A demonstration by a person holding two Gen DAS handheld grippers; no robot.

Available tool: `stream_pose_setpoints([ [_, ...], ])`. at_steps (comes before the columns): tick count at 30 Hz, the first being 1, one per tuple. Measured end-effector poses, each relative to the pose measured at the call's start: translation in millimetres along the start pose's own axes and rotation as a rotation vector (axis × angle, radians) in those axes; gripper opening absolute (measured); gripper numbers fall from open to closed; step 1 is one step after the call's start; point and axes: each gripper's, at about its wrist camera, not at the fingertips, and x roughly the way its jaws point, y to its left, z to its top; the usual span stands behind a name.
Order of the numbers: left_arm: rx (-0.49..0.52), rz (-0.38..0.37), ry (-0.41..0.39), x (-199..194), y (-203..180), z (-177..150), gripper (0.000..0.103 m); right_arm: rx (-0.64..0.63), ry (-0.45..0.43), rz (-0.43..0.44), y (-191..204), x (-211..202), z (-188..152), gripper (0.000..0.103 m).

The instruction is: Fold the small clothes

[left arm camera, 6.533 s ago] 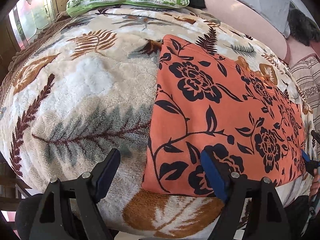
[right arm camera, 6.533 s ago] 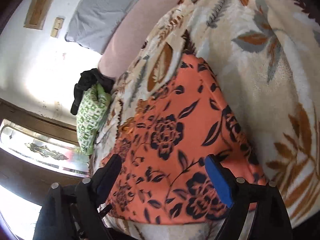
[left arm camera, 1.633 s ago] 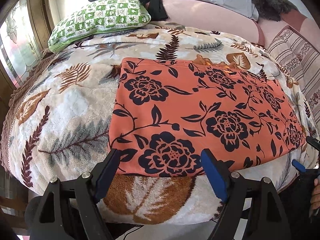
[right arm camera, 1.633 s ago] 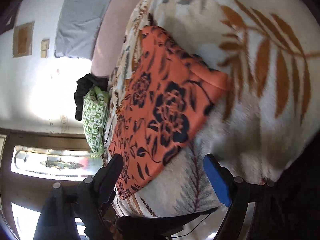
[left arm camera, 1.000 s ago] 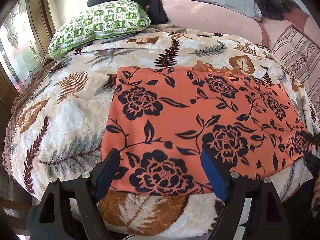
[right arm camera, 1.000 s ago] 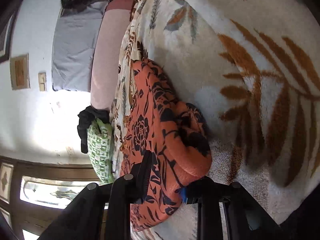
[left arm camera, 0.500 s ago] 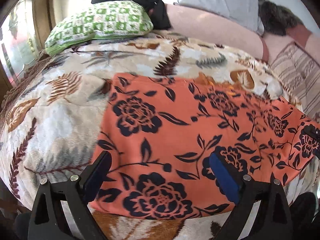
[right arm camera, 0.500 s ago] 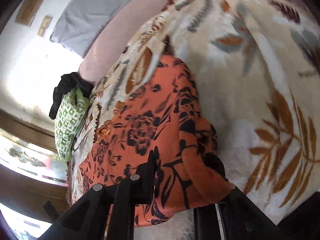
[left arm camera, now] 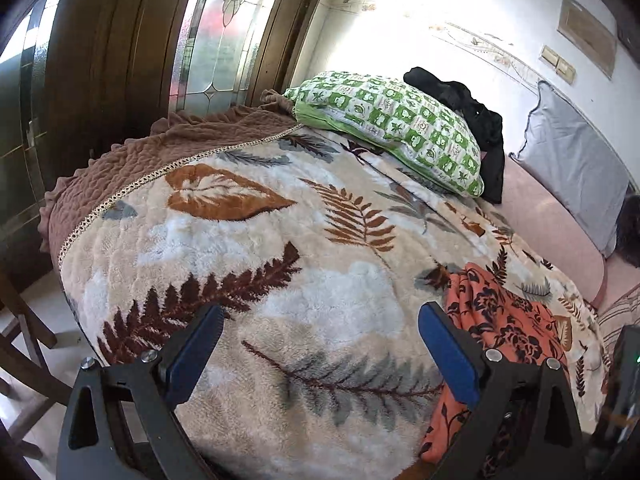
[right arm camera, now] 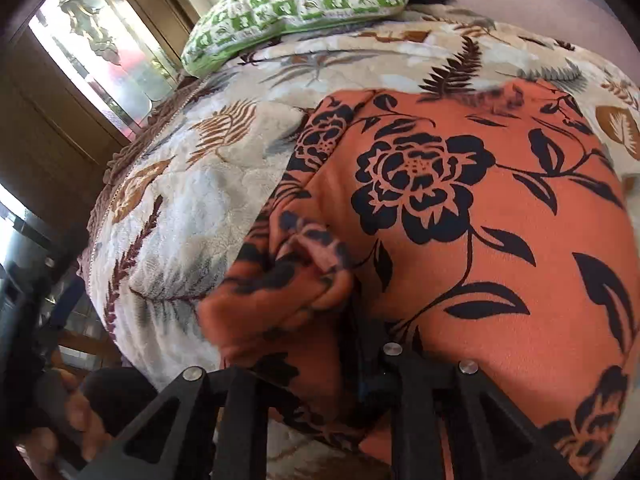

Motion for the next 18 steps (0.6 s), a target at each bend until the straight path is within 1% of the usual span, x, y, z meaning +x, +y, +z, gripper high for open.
stream_pose_setpoints([
  [1, 0.007, -0.004, 0.001, -0.3, 0.4, -0.9, 0.098, 0.038, 0.009, 0.036, -3.9, -6.3, 5.5, 0.024],
  [3, 0.009, -0.015, 0.011, 0.9, -1.4, -0.5, 0.098, 0.055, 0.008, 0.058, -10.8, -20.0, 17.3, 0.021],
  [5, -0.004, -0.035, 0.011, 0.5, -0.7, 0.7, 0.098, 0.076, -0.032, 0.087, -10.3, -39.8, 25.6, 0.02],
  [7, -0.004, -0.043, 0.013, 0.9, -1.1, 2.0, 0.098, 0.033, -0.078, 0.101, 5.7, -57.0, 28.1, 0.02],
  [8, -0.002, -0.044, 0.017, 1.7, -1.0, 1.8, 0.098, 0.002, -0.084, 0.099, 14.5, -59.2, 25.3, 0.02],
  [9, -0.003, -0.044, 0.02, 2.3, -0.2, 1.7, 0.098, -0.018, -0.07, 0.088, 20.3, -53.0, 18.5, 0.02],
  [10, -0.005, -0.045, 0.025, 3.2, 0.6, 1.6, 0.098, -0.038, -0.03, 0.069, 23.6, -36.8, 9.4, 0.02],
  [11, -0.01, -0.05, 0.029, 3.3, 1.8, 1.5, 0.098, -0.055, 0.029, 0.037, 24.7, -12.4, 2.5, 0.02],
  [12, -0.017, -0.058, 0.032, 2.6, 3.5, 1.1, 0.098, -0.055, 0.082, 0.028, 19.5, 5.4, -6.8, 0.023],
  [14, -0.019, -0.097, 0.04, 0.2, 5.2, 0.2, 0.098, -0.034, 0.002, 0.081, 10.8, -4.6, -16.0, 0.023],
  [15, -0.015, -0.129, 0.057, 0.4, 3.3, -0.5, 0.098, -0.019, -0.018, 0.11, 7.2, -15.0, -16.5, 0.03],
  [16, -0.009, -0.168, 0.082, 1.0, -0.7, -2.1, 0.098, 0.005, -0.027, 0.136, 1.6, -25.2, -16.5, 0.042],
  [17, -0.002, -0.215, 0.113, 1.8, -7.0, -4.0, 0.098, 0.036, -0.057, 0.155, -6.0, -37.9, -16.6, 0.073],
  [18, 0.007, -0.27, 0.145, 1.3, -15.7, -6.4, 0.098, 0.07, -0.116, 0.165, -15.0, -54.1, -18.5, 0.085],
])
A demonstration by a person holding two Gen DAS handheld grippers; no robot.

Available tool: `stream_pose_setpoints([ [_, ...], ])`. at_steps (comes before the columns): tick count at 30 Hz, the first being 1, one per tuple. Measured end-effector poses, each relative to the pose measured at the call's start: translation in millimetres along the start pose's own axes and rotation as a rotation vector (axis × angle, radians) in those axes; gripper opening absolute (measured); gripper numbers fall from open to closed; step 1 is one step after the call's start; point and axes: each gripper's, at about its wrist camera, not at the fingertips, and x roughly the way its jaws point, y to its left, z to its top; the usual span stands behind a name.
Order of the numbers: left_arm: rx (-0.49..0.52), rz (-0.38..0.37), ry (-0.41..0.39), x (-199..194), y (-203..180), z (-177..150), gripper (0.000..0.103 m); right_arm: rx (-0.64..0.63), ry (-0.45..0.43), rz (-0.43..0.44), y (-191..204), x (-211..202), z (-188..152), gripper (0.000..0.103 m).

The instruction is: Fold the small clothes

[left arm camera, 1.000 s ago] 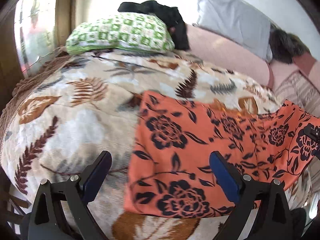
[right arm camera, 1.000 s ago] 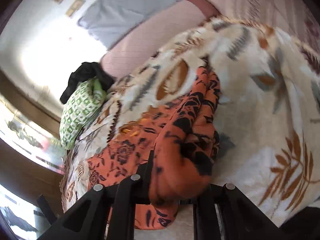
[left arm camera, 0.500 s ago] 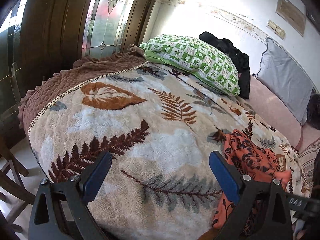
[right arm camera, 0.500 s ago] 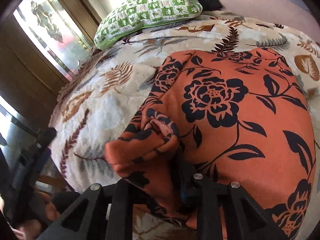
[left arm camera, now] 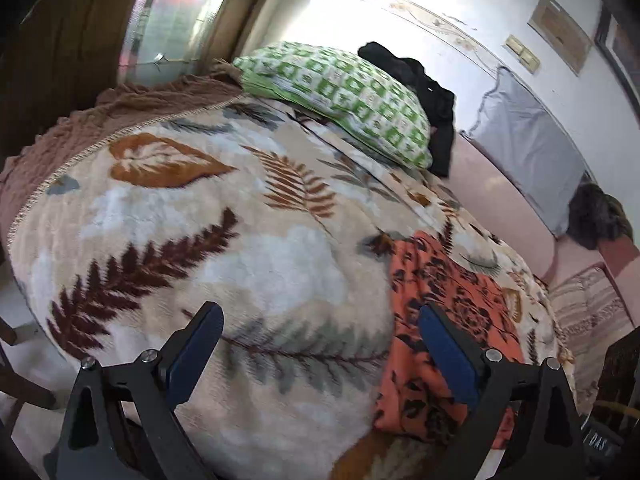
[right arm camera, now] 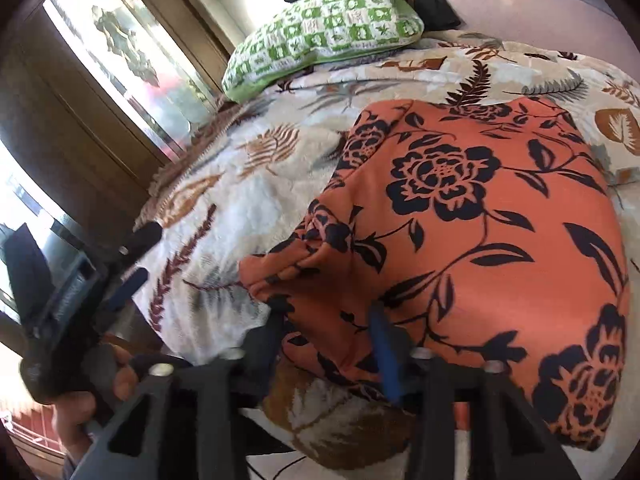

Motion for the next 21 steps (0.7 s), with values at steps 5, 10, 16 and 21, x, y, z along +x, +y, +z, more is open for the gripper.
stream_pose_setpoints([
  [5, 0.019, -0.2, 0.136, 11.0, -49.3, -14.3, 0.098, 0.147, -0.117, 0.016, -41.0, -46.8, -2.0, 0.085],
  [10, 0.044, -0.118, 0.205, 29.9, -77.8, -30.7, 0.098, 0.238, -0.122, 0.05, -69.6, -63.3, -15.5, 0.085],
  [16, 0.072, -0.032, 0.29, 58.6, -87.4, -29.3, 0.046, 0.272, -0.127, 0.102, -84.6, -63.1, -20.1, 0.084],
  [21, 0.069, 0.013, 0.336, 68.8, -94.4, -23.0, 0.012, 0.317, -0.109, 0.14, -97.1, -57.8, -22.3, 0.084],
])
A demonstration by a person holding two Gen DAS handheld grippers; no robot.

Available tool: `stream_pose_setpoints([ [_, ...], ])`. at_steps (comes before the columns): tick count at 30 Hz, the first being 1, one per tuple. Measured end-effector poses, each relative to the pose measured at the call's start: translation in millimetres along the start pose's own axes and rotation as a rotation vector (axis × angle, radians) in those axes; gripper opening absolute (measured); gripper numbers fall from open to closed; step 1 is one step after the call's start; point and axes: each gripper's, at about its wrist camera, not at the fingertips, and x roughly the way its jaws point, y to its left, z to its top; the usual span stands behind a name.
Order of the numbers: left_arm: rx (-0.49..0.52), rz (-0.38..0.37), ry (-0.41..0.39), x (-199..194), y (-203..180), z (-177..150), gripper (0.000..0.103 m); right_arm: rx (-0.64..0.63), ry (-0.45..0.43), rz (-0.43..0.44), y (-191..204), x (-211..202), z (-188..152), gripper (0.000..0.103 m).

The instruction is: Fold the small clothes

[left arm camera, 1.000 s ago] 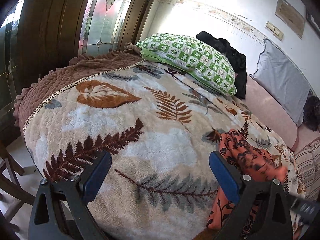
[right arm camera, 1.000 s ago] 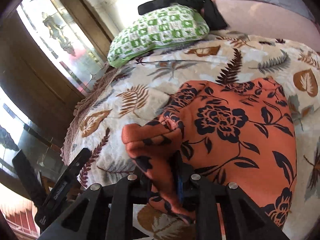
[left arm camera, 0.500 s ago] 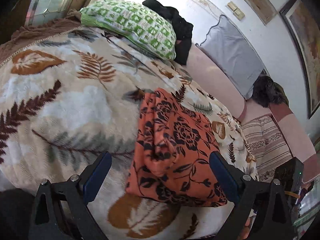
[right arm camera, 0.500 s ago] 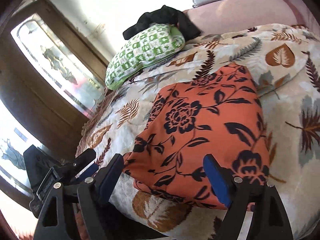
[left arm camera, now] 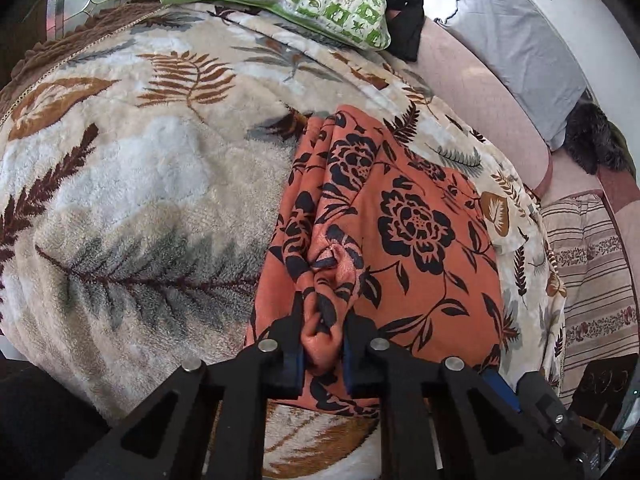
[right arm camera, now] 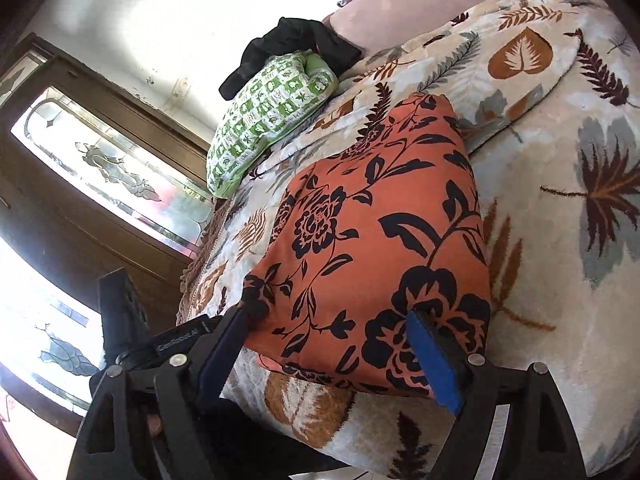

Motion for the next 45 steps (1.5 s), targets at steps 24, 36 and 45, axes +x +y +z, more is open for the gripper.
stream_pose_setpoints([
  [24, 0.041, 0.038, -0.016, -18.1, 23.5, -35.6, 0.03, 0.024, 0.03, 0.013, -10.1, -3.1, 0.5, 0.084],
  [36, 0.31, 0.018, -0.146, -18.9, -51.3, 23.3, 0.064, 0.209, -0.038, 0.083, -60.9, -39.8, 20.3, 0.085],
  [45, 0.218, 0.135, 0.023, 58.6, -4.3, 19.9, 0.081, 0.364, 0.073, 0.145, -97.3, 2.4, 58.7, 0.086],
])
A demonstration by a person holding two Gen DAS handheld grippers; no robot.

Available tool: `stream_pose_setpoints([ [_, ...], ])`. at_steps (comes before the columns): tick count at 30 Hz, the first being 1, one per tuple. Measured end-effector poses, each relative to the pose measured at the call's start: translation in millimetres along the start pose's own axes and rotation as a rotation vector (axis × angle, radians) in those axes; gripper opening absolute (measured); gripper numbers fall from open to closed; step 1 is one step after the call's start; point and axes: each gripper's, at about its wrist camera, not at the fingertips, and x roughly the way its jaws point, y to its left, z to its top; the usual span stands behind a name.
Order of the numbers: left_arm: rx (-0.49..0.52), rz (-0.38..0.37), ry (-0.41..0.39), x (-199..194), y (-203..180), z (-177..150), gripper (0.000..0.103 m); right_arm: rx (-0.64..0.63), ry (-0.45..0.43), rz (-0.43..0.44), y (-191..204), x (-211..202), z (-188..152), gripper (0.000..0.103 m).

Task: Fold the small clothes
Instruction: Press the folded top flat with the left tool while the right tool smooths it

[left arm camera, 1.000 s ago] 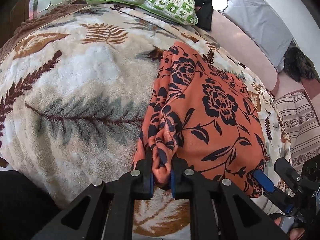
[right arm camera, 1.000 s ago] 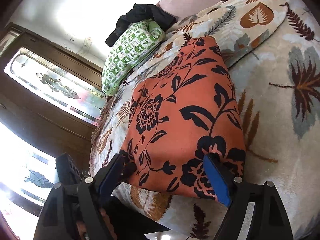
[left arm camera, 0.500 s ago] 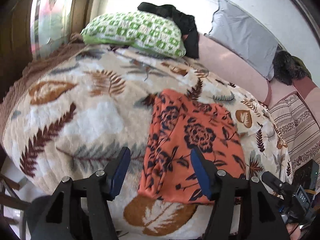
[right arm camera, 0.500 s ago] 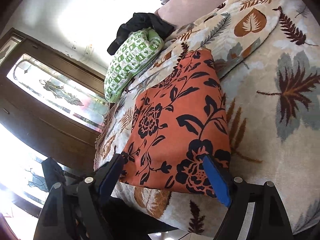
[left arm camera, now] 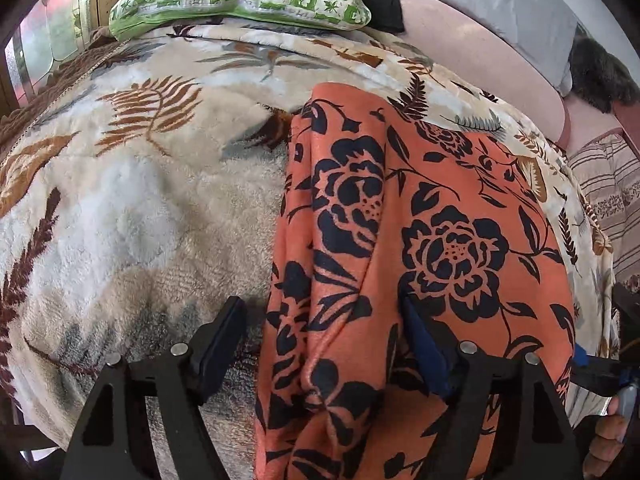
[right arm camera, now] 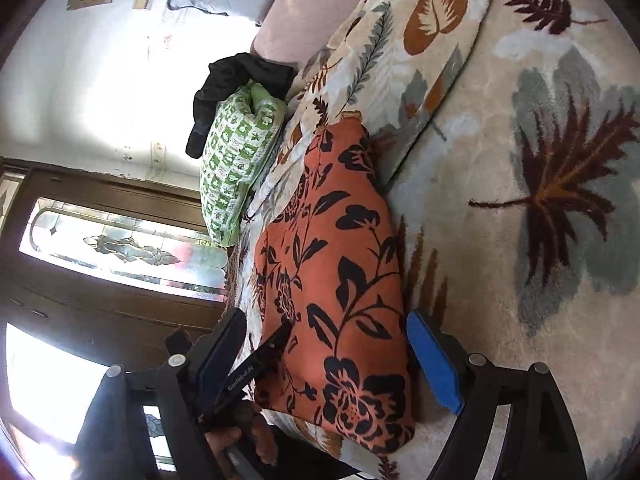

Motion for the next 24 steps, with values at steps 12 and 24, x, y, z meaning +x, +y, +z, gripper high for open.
stream_pose_setpoints([
  [12, 0.053, 0.004, -0.063, -0.9, -0.9, -7.1, 0.082, -0.158, 0.07, -0.251, 6.0, 51.7, -12.7, 0.045],
  [24, 0.03, -0.023, -0.068, -1.9, 4.2, -8.6, 0.083, -0.101, 0.079, -0.183, 16.1, 60.9, 28.1, 0.037],
])
